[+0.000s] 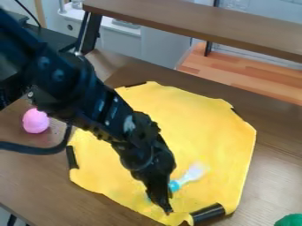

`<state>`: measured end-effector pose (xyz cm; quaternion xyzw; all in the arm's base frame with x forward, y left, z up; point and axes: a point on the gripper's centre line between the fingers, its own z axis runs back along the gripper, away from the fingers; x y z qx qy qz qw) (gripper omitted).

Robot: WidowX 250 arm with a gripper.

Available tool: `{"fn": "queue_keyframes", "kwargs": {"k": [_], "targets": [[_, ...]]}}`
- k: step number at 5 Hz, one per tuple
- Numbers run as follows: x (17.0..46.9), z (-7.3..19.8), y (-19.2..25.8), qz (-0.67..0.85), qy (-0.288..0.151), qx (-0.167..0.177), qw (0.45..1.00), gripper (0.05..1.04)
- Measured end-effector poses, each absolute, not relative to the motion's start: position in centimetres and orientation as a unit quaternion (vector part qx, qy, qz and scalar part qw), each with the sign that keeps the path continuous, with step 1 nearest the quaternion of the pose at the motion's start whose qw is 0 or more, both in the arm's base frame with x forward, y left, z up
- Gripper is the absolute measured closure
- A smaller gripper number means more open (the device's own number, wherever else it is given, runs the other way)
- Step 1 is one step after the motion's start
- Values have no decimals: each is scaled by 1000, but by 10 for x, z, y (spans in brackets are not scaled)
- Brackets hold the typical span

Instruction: Move the pork on the bottom right of the yellow cloth

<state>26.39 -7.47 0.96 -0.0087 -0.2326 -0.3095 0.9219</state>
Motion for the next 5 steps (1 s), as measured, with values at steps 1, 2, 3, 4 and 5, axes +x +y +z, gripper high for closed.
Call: {"fn": "queue_keyframes", "kwargs": {"k": [1, 2, 3, 4, 5], "targets": [[261, 10, -69, -332, -238, -10, 913, 192], [263, 51, -28, -351, -294, -18, 889, 75], [251, 83, 10, -386, -293, -3, 875, 81], [242, 117, 50, -423, -209, 41, 881, 83], [234, 149, 86, -467, -109, 51, 876, 83]]}}
